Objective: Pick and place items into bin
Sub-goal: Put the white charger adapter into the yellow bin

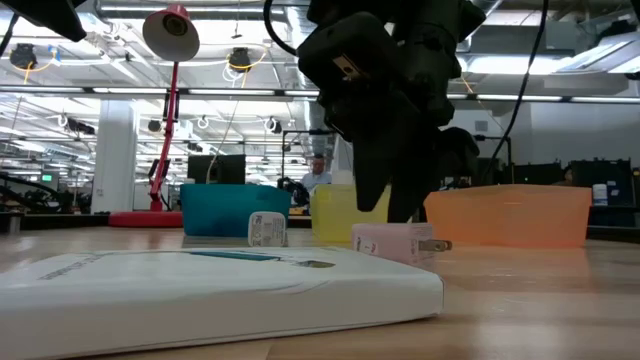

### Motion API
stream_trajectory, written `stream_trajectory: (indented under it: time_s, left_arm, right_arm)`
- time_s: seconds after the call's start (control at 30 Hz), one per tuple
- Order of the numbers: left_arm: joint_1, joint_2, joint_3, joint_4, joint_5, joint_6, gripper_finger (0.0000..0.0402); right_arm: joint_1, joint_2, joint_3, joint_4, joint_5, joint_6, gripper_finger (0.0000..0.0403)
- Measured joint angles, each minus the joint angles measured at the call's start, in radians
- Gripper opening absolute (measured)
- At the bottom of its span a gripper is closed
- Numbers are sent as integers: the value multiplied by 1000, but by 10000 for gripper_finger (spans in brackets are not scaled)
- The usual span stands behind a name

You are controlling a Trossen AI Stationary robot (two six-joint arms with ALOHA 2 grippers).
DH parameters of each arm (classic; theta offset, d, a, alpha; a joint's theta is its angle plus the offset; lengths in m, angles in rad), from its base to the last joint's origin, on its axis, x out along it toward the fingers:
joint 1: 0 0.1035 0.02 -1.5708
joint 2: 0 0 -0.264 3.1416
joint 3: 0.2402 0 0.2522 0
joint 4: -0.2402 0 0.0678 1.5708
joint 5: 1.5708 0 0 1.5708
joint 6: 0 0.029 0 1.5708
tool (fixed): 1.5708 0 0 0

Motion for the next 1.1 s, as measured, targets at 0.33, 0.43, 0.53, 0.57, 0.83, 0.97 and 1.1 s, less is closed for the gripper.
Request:
stream_trajectory:
  time_s: [0.33,0.43,0.53,0.57,0.83,0.97,1.1]
  left_arm:
    - [0,0,0,0,0,2,262]
    - [0,0,0,0,0,2,262]
    - [0,0,0,0,0,2,262]
    - [0,0,0,0,0,2,262]
    - [0,0,0,0,0,2,262]
    - [0,0,0,0,0,2,262]
    - [0,0,0,0,0,2,262]
  right_arm:
    - [-12,0,0,-10,-3,-5,169]
    - [-13,0,0,-17,-3,1,169]
    - [-12,0,0,-35,-2,3,169]
    - [-13,0,0,-45,-2,10,169]
    - [-13,0,0,-56,-2,19,169]
    - [-8,0,0,-43,-2,31,169]
    - [-1,0,0,-26,-12,56,169]
